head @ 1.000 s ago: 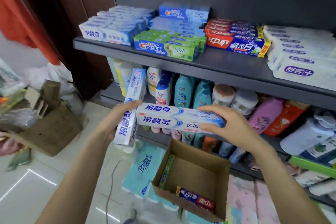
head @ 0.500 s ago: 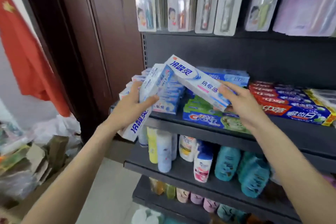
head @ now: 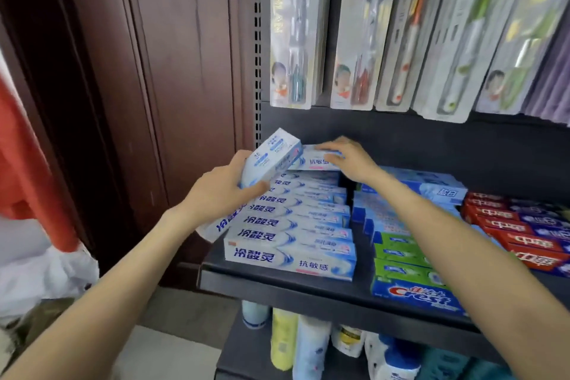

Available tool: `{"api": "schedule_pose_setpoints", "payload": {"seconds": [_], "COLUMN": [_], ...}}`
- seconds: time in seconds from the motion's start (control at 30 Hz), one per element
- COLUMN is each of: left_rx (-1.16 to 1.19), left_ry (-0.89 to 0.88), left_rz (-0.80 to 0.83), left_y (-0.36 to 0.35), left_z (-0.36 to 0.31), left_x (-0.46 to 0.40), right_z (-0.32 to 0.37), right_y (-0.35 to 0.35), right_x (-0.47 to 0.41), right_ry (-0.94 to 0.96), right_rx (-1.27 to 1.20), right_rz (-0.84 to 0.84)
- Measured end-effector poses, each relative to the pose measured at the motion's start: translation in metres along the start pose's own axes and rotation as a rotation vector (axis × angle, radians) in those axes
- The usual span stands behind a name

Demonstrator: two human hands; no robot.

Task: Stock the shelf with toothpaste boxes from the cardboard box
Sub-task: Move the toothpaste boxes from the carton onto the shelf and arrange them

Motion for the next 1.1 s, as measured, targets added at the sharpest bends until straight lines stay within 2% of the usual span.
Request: {"api": "schedule_pose_setpoints", "payload": {"seconds": [0.13,0.17,0.23,0.3,0.37,0.43,0.53,0.6,0.67,0.8,0.83,0.9,1.0,1.1], "left_rx": [-0.204,-0.206,-0.128,0.166,0.577,0.738,0.793,0.812,0.677,0.007,-0.101,-0.239,-0.441,-0.536], "left_ry": [-0.097,-0.11,-0.132,-0.118,-0.027,0.026,0.011,0.004,-0.021,-0.224,-0.271,-0.311,-0.276,-0.298], "left_rz": [-0.132,-0.144,-0.112,0.028,0.257,0.436,0.539,0.597,0.593,0.237,0.172,0.132,0.08,0.012], "left_y": [0.004,0.004,0.003,-0.001,-0.009,-0.016,-0.025,-0.029,-0.029,-0.008,-0.006,-0.011,-0.025,-0.038], "left_z": [-0.004,-0.004,-0.005,-0.004,-0.002,-0.003,-0.01,-0.015,-0.018,-0.021,-0.02,-0.011,0.001,-0.003], "left_x": [-0.027,-0.035,-0.05,-0.064,-0.073,-0.08,-0.091,-0.094,-0.095,-0.102,-0.104,-0.109,-0.125,-0.139], "right_z": [-0.013,-0.012,-0.005,0.0,0.009,0.026,0.044,0.049,0.048,0.034,0.03,0.025,0.019,0.012], "right_y": [-0.016,-0.019,-0.017,-0.009,-0.001,0.007,0.017,0.022,0.025,0.021,0.018,0.011,-0.001,-0.009], "right_x": [-0.02,-0.022,-0.024,-0.019,-0.007,0.009,0.025,0.029,0.031,0.03,0.028,0.023,0.012,0.005], "right_ry": [-0.096,-0.124,-0.137,-0.108,-0.019,0.106,0.248,0.318,0.313,0.18,0.144,0.08,-0.02,-0.136], "right_rx": [0.51,0.582,0.542,0.293,-0.038,-0.193,0.042,0.225,0.322,0.423,0.429,0.435,0.451,0.637], "right_rz": [0.066,0.083,0.044,-0.056,-0.127,-0.123,-0.05,-0.063,-0.062,-0.036,-0.025,-0.015,-0.014,-0.046]}}
Point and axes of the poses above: each hand's wrist, its own x-axis away from the middle knuckle, its own y-axis out of the back of the hand, z = x × y, the point moved 5 cm from there along -x, towards the middle knuckle, and after that the axes turned 11 degrees about z, right-handed, at the moved point
